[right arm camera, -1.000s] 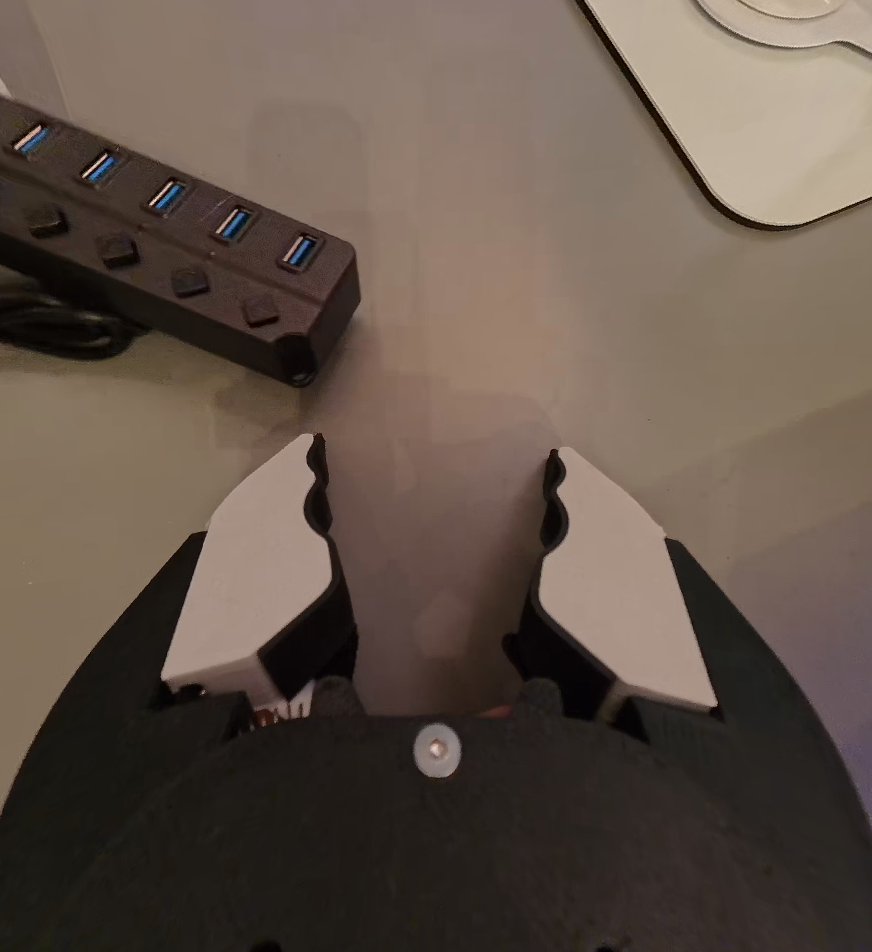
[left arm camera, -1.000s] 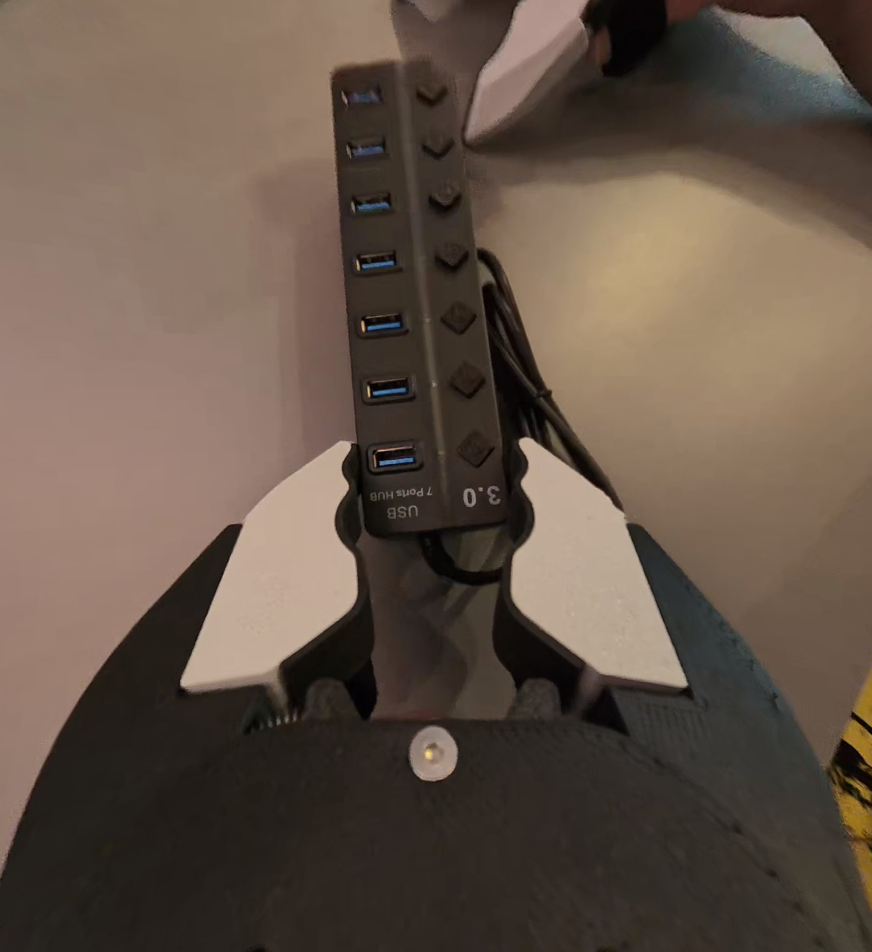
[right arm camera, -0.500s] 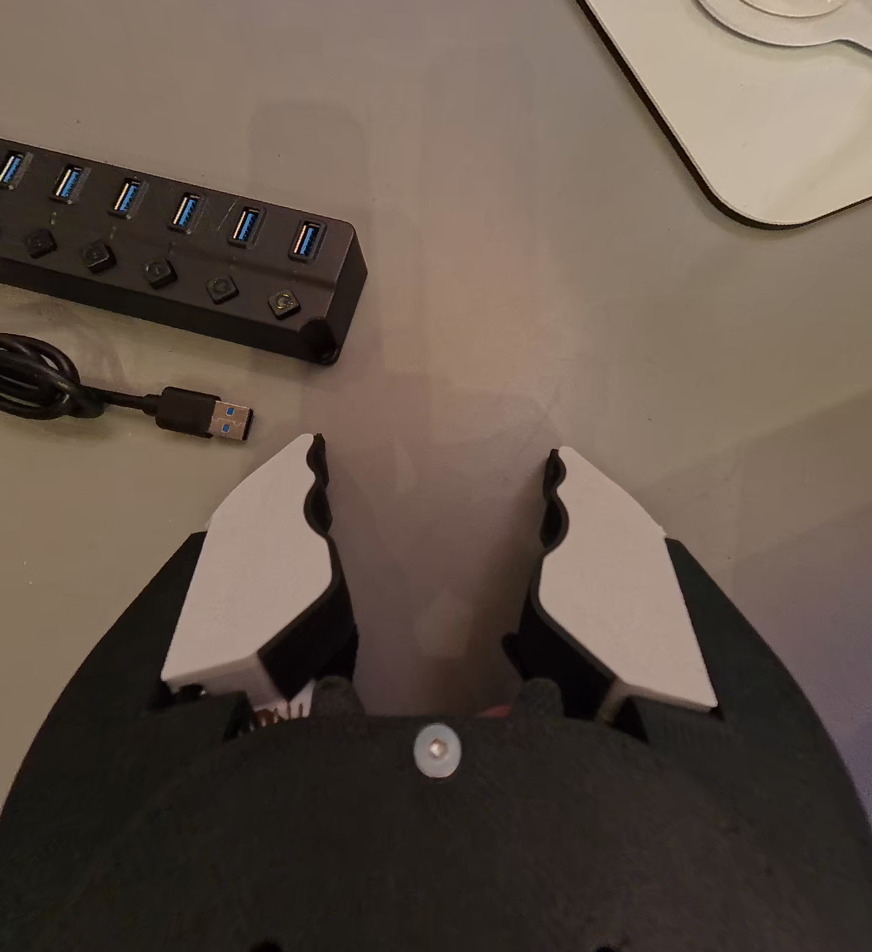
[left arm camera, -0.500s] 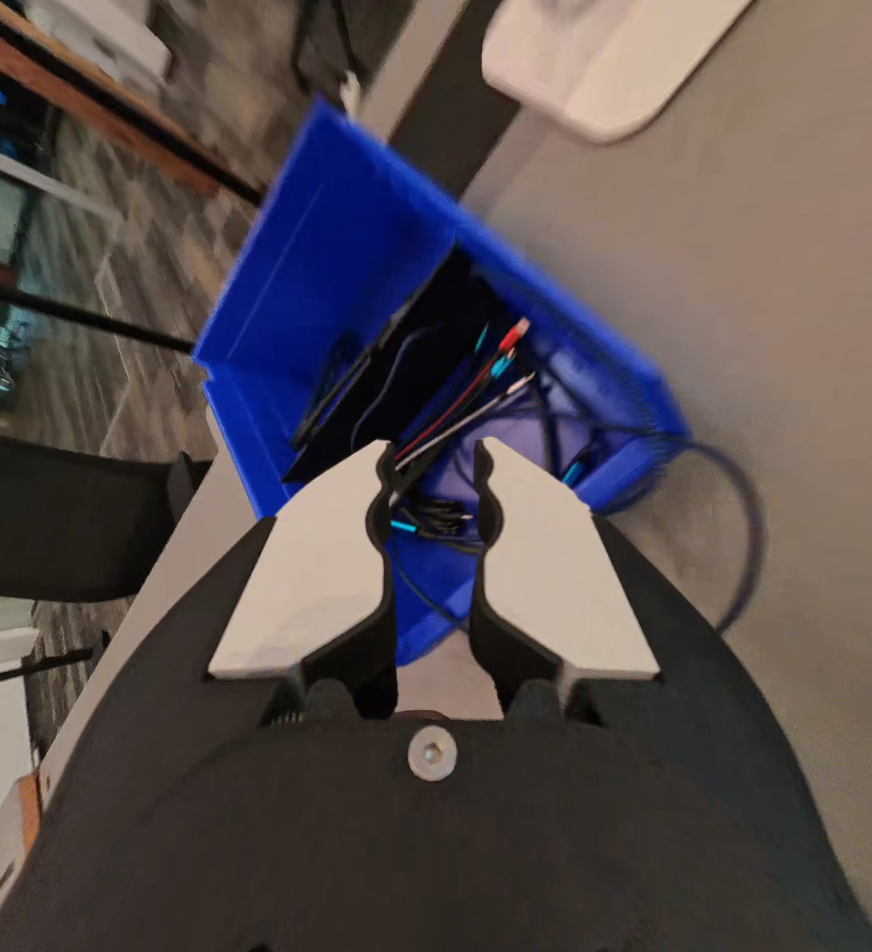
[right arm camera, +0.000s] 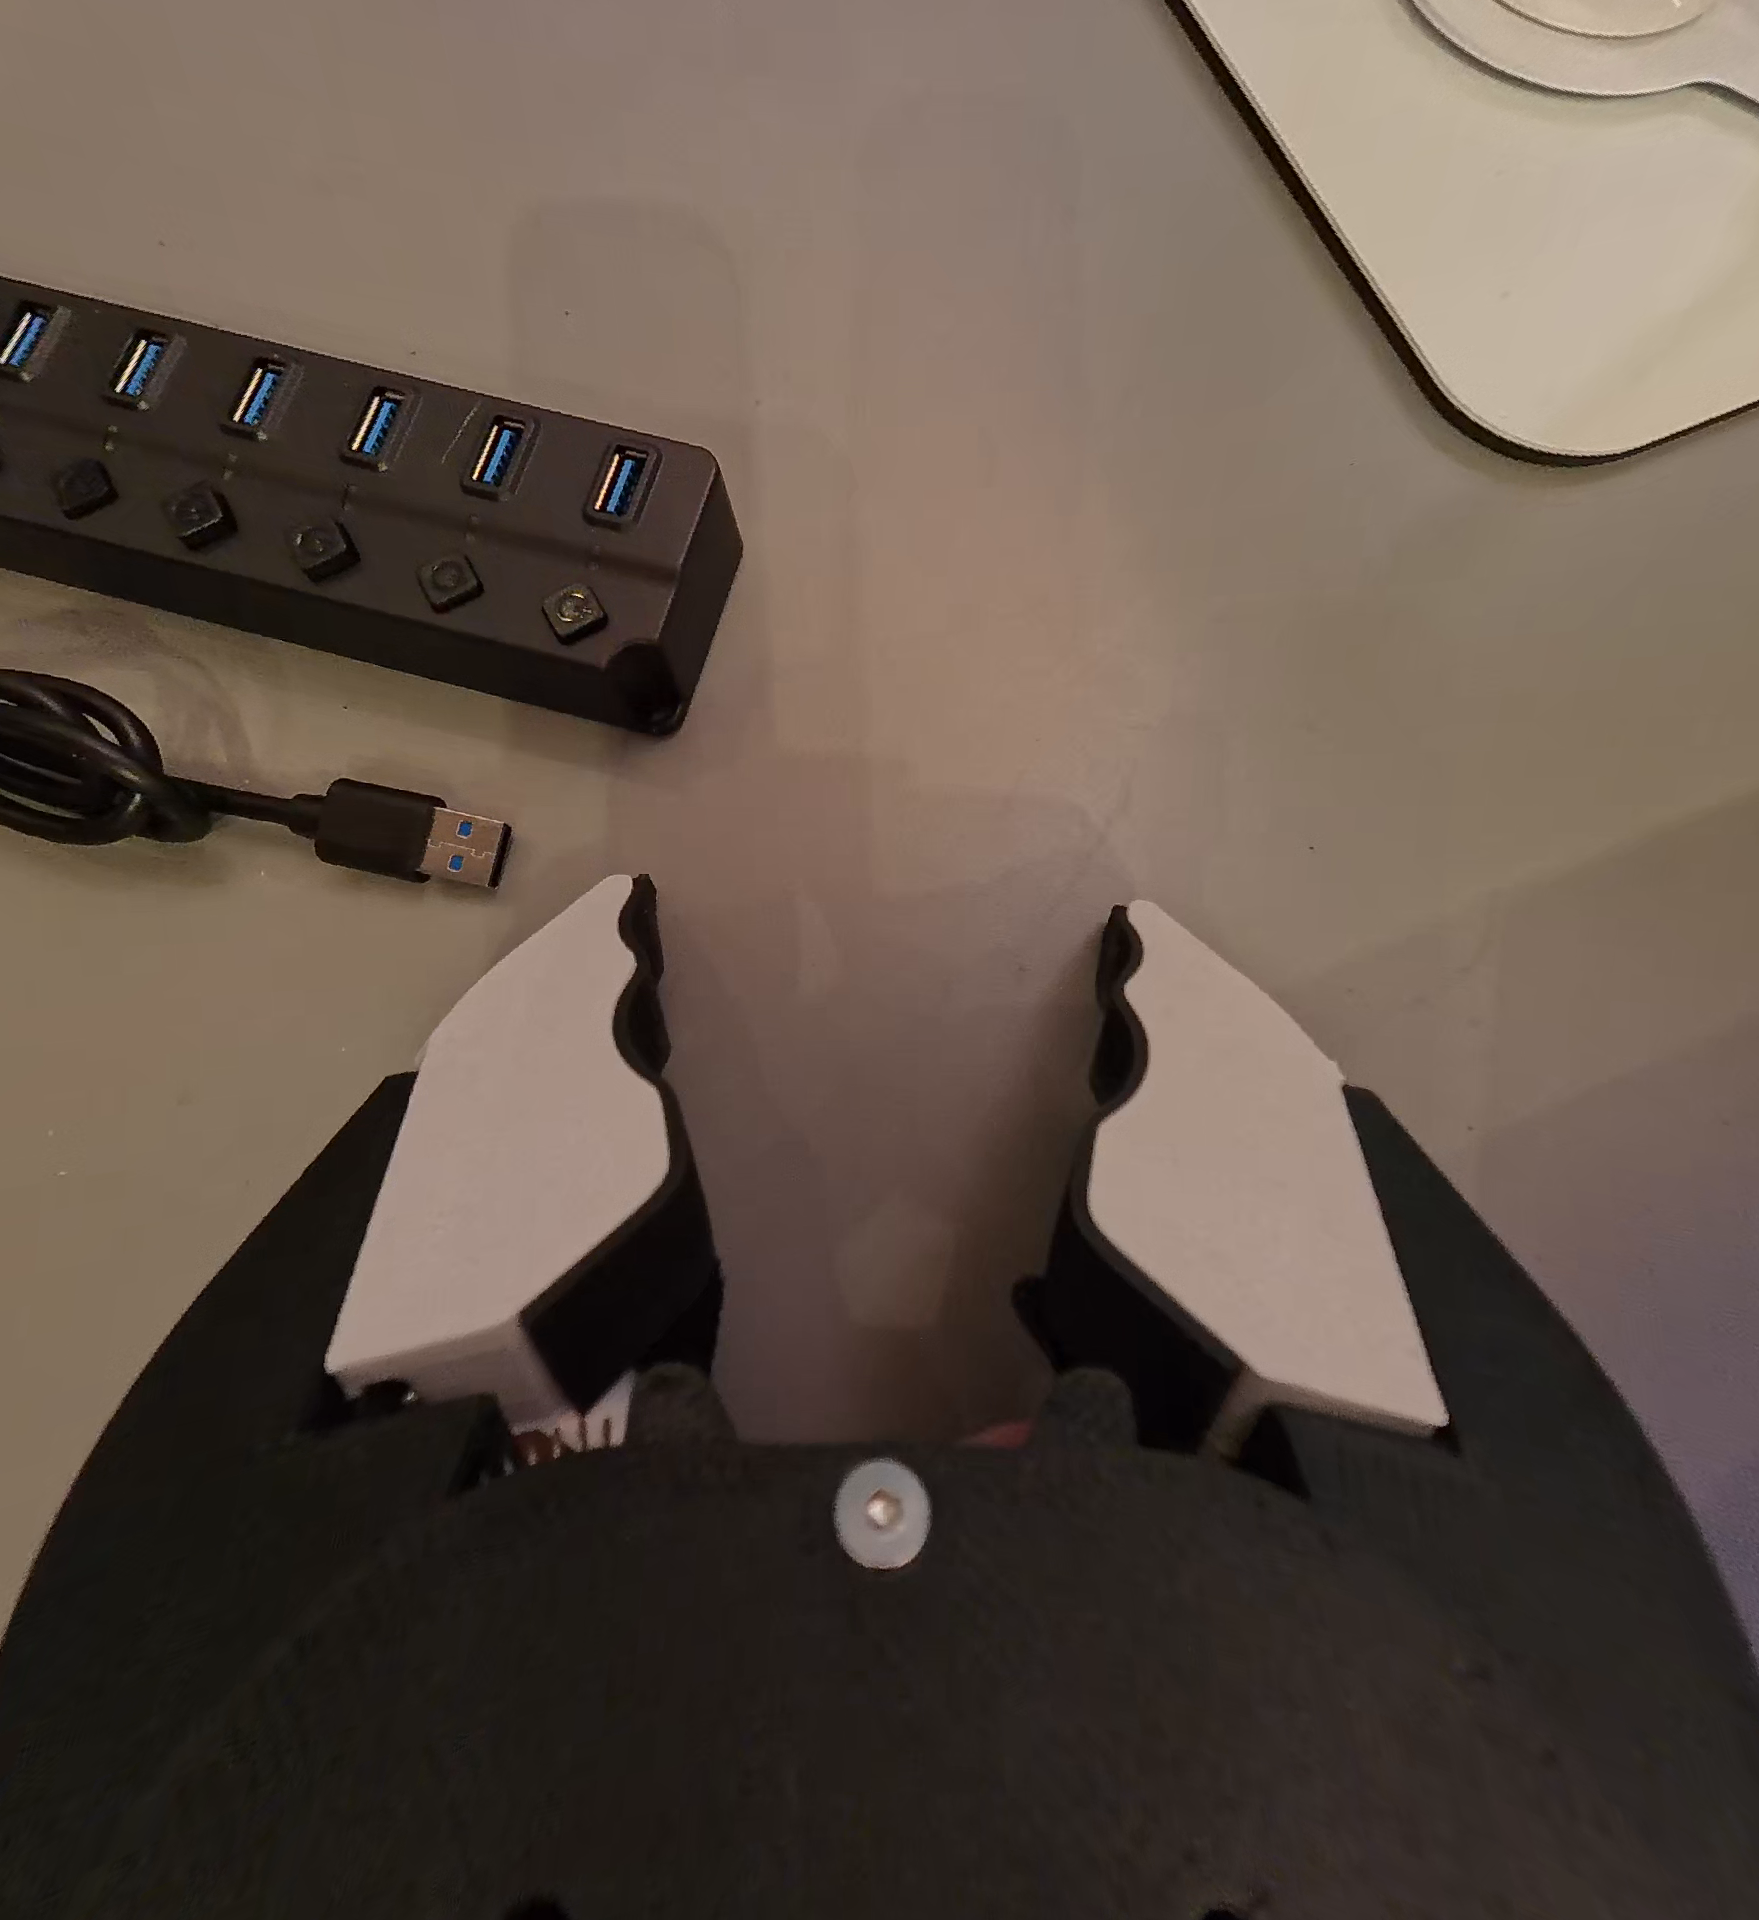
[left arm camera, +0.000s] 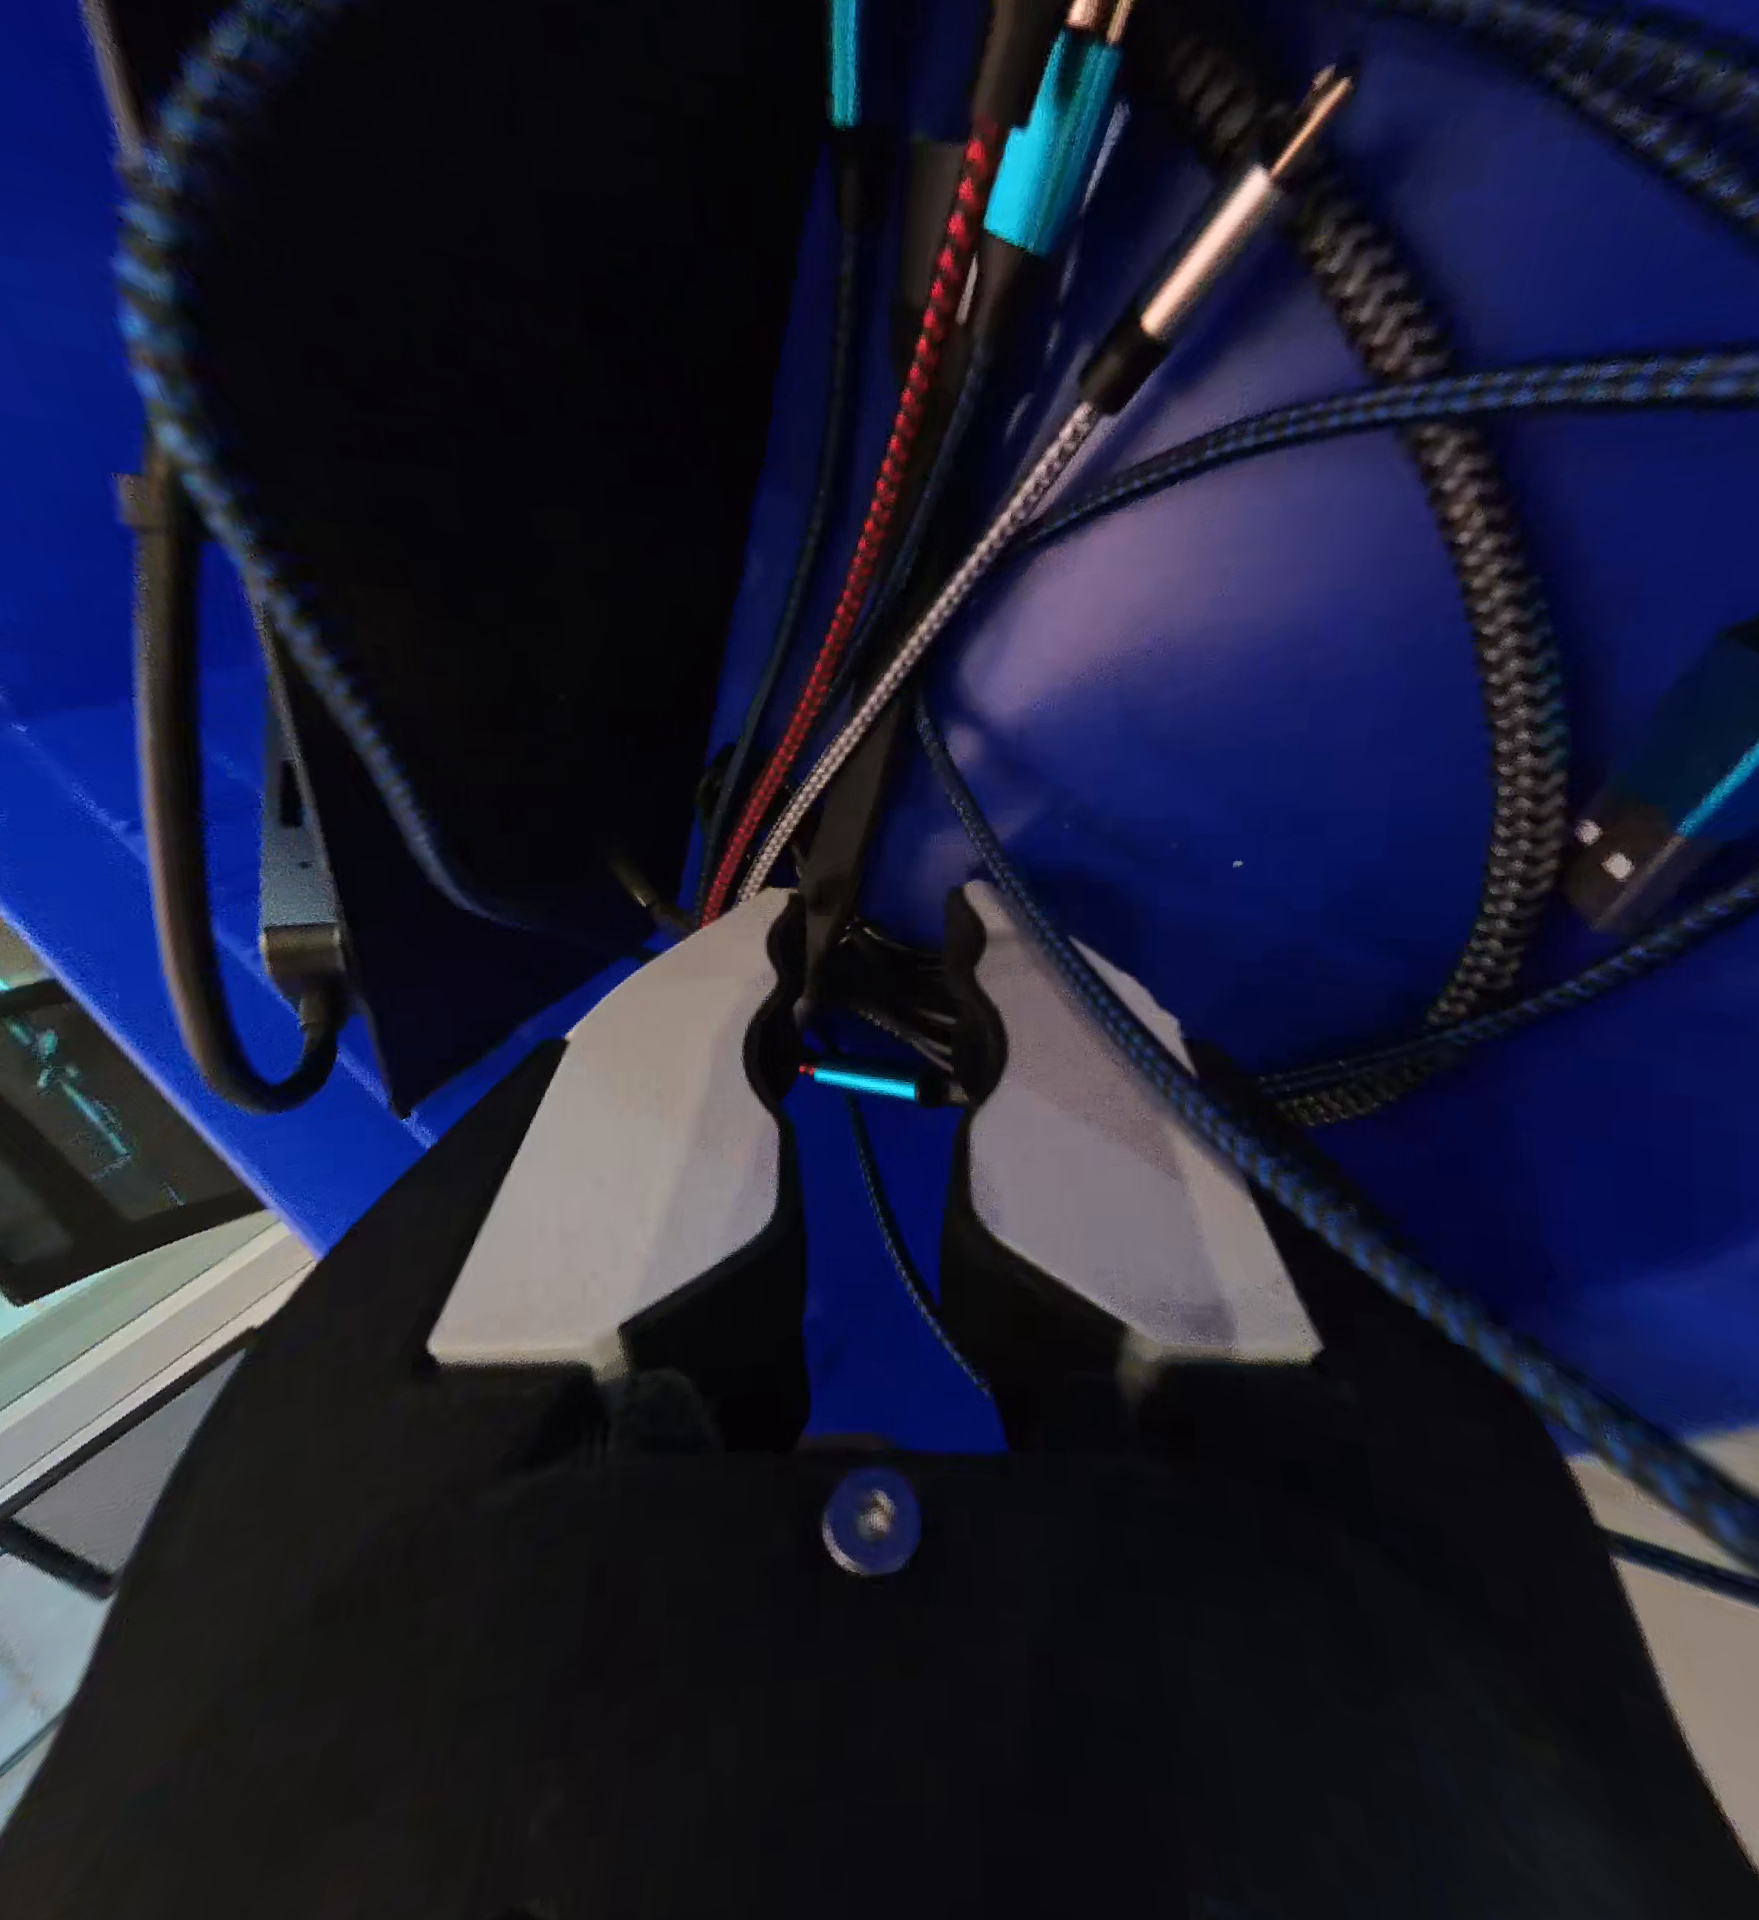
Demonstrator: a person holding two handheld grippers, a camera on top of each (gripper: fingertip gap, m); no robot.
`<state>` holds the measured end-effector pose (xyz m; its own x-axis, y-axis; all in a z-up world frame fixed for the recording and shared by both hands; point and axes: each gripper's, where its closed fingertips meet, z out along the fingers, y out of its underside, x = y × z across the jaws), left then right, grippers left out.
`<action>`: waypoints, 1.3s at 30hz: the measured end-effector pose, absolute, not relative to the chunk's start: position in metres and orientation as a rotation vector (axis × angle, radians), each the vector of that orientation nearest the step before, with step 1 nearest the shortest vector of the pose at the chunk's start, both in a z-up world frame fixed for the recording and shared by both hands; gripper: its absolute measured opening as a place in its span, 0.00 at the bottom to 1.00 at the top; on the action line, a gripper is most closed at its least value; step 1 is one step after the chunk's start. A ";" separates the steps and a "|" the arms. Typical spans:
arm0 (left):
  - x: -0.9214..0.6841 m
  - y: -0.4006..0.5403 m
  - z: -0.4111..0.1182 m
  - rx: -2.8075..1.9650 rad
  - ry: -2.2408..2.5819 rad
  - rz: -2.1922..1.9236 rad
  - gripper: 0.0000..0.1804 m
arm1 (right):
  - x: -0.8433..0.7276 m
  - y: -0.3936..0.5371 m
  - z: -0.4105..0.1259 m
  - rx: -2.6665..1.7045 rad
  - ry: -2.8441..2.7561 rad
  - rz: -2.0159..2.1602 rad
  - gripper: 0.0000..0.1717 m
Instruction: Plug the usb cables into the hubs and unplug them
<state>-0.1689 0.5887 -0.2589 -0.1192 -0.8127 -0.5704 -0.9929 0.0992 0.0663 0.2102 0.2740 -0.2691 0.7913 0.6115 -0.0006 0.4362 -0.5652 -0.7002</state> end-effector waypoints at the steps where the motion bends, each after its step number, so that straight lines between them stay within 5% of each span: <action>1: -0.170 0.591 -0.261 -1.779 1.990 0.638 0.12 | 0.210 0.274 -0.269 -2.261 -0.772 0.316 0.47; 15: -0.169 0.605 -0.247 -1.692 1.888 0.770 0.02 | 0.210 0.274 -0.269 -2.261 -0.772 0.315 0.46; 24: -0.177 0.572 -0.190 -1.736 1.862 0.645 0.00 | 0.210 0.274 -0.269 -2.261 -0.772 0.316 0.46; 33: -0.202 0.536 -0.155 -1.849 1.912 0.615 0.00 | 0.210 0.274 -0.269 -2.261 -0.773 0.316 0.47; 36: -0.208 0.537 -0.180 -1.976 1.931 0.611 0.00 | 0.210 0.274 -0.269 -2.260 -0.774 0.315 0.46; 39: -0.198 0.534 -0.206 -2.071 1.926 0.532 0.11 | 0.210 0.274 -0.269 -2.260 -0.774 0.315 0.46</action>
